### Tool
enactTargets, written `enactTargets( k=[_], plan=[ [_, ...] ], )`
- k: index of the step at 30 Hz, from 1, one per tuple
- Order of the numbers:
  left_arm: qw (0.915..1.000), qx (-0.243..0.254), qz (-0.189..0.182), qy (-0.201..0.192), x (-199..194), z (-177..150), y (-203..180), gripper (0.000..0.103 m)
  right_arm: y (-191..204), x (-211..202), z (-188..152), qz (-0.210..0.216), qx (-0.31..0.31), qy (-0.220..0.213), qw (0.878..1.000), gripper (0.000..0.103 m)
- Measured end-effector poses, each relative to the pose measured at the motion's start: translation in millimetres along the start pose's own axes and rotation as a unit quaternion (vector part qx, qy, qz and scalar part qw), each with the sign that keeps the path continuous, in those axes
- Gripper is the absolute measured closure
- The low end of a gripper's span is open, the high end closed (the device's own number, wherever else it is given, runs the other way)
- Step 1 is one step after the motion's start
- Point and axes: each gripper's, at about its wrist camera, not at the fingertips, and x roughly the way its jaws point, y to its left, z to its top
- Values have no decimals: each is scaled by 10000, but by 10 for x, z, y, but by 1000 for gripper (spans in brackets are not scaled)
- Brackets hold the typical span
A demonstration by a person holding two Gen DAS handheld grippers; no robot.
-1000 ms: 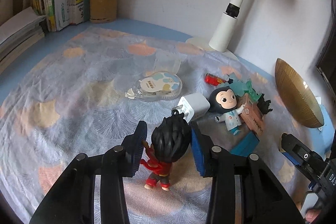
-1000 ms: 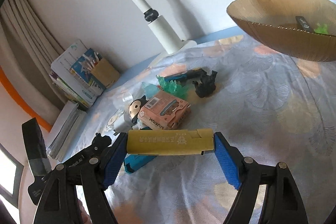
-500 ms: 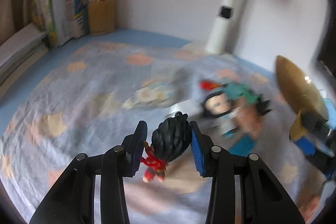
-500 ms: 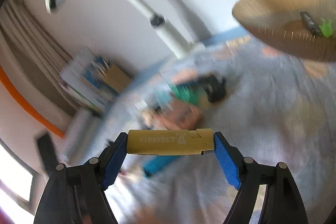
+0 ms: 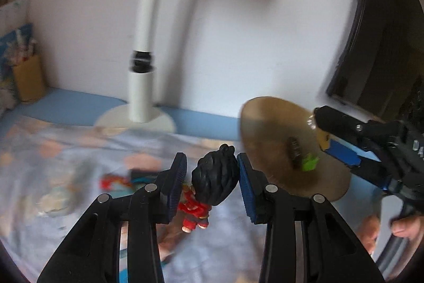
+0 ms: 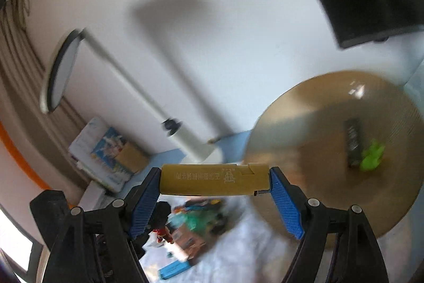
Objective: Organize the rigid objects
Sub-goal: 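Carry the figurine and yellow bar into the golden bowl and release, then grasp the white tape dispenser with the left tool while the right tool grasps the blue bar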
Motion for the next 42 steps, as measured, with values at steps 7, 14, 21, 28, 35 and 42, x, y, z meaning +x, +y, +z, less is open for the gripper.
enactTargets(
  k=[7,14,21,28,35,42],
  plan=[
    [9979,176,-579,212,516,60,-412,67,-399,20,306,-536,-9,-63,9985,23],
    [9923,388,-1151,237,750,61,-712,62,-753,82,434,-995,54,63,9950,23],
    [9874,152,-1456,605,732,157,-656,1,-863,59,511,-996,568,289,9930,0],
    [9953,295,-802,461,414,296,-422,1,-377,-33,470,-1089,-127,212,9937,0],
    [9993,263,-70,241,-135,375,96,1,151,-20,315,-873,-412,242,9950,0],
    [9967,-2,803,129,-601,345,947,1,674,153,14,-681,-647,441,9946,0]
  ],
)
